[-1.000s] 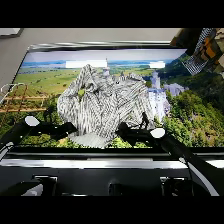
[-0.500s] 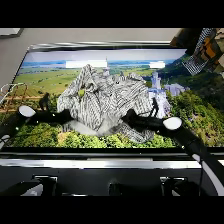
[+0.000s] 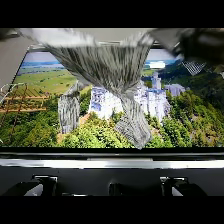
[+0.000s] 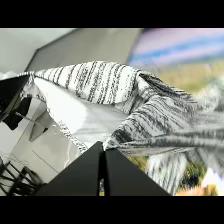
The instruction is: Fold the clothes and pants, and hang the long-sleeved shirts on hangers.
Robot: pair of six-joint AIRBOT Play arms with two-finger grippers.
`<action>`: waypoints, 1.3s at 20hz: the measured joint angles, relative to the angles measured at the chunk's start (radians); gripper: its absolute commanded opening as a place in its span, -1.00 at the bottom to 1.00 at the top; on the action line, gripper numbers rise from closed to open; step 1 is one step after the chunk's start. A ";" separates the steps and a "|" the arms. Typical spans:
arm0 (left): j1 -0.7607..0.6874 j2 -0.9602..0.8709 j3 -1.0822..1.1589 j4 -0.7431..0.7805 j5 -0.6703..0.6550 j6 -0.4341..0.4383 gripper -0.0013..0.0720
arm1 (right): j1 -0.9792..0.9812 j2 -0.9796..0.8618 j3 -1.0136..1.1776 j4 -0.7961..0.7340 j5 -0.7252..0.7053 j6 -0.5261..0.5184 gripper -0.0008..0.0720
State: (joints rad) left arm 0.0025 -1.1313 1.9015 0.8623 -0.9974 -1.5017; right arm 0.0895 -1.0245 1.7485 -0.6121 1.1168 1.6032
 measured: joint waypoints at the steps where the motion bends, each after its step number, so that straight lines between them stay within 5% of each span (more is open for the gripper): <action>1: 0.002 0.034 0.056 0.000 0.000 0.008 -0.89 | -0.003 0.010 0.104 -0.006 0.051 0.008 -0.88; 6: 0.009 0.249 0.124 0.064 0.006 0.027 -0.89 | -0.009 0.130 0.341 -0.073 0.168 0.084 -0.88; 14: 0.013 0.366 0.077 0.208 0.019 -0.064 -0.89 | -0.010 0.134 0.391 -0.212 0.099 0.182 -0.88; 20: 0.004 0.169 -0.061 0.209 0.043 -0.072 -0.89 | -0.010 -0.139 0.309 -0.241 0.083 0.176 -0.88; 26: -0.097 -0.242 -0.127 0.209 0.157 -0.014 -0.89 | -0.010 -0.528 0.264 -0.239 0.024 0.103 -0.85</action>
State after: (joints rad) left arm -0.0940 -1.3735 1.7744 1.0710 -0.8402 -1.5162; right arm 0.0795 -1.5524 2.0125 -0.8513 1.1412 1.7065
